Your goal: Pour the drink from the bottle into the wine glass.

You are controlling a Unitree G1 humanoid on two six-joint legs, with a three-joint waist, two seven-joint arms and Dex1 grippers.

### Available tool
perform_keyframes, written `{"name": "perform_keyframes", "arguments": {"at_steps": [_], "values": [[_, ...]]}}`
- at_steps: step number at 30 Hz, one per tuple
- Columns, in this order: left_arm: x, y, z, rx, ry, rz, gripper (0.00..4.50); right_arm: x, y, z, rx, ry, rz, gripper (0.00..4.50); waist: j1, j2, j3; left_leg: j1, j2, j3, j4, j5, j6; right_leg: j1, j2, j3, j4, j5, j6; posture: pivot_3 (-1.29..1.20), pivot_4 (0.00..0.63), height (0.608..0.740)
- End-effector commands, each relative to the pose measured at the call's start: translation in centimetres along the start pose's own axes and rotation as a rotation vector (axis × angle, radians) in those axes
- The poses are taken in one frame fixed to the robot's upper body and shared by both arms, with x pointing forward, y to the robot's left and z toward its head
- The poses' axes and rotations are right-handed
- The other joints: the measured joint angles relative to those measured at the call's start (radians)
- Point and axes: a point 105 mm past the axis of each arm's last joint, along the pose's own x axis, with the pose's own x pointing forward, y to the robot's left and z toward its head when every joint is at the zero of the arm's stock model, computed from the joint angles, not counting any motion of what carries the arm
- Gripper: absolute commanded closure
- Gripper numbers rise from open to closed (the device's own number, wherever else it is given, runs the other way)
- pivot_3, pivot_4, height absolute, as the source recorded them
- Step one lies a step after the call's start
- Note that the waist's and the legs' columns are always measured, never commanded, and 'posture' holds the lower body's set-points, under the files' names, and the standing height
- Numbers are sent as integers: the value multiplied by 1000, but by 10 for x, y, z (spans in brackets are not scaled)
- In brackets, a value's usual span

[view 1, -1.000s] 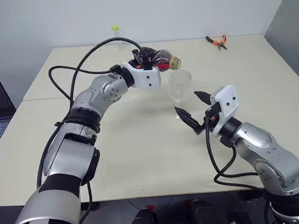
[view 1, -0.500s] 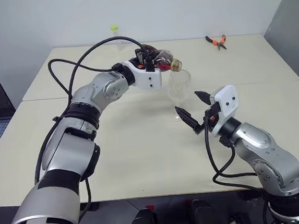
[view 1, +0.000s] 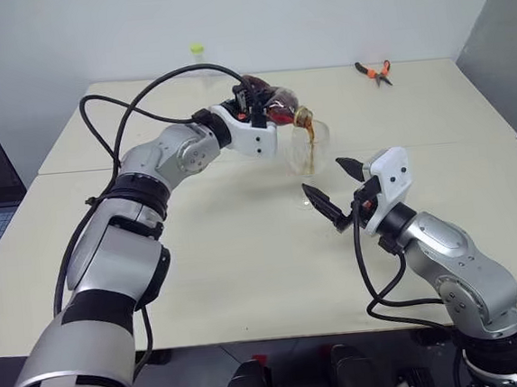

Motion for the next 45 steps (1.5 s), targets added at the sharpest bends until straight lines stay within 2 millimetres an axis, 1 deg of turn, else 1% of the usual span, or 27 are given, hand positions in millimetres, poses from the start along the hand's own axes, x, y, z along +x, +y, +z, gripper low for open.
{"name": "perform_keyframes", "arguments": {"at_steps": [1, 11, 19, 40, 45], "values": [[2, 32, 0, 67, -13, 75, 3761, -1, 1, 10, -19, -41, 2, 0, 0, 0, 0, 0, 0, 0, 0, 0, 0, 0, 0, 0, 0, 0, 0, 0, 150, 740], [3, 35, -1, 84, -10, 90, 3761, -4, -5, 11, -48, -58, -31, 0, 0, 0, 0, 0, 0, 0, 0, 0, 0, 0, 0, 0, 0, 0, 0, 0, 150, 740], [3, 44, -3, 93, 0, 121, 3761, -6, -3, 9, -41, -56, -20, 0, 0, 0, 0, -1, 0, 0, 0, 0, 0, -1, 0, 0, 0, 0, 0, 0, 150, 740], [0, 47, -11, 114, 33, 123, 3762, -8, -3, 10, -33, -54, -17, 0, -1, 0, 0, -1, -1, 1, 1, 1, -1, -1, 0, 0, 1, 0, 0, 0, 150, 740], [1, 48, -10, 111, 31, 127, 3762, -8, -4, 11, -28, -58, -17, 0, -1, 0, 0, -1, 0, 1, 1, 1, -2, -1, 0, 0, 1, 0, 0, 0, 150, 740]]}}
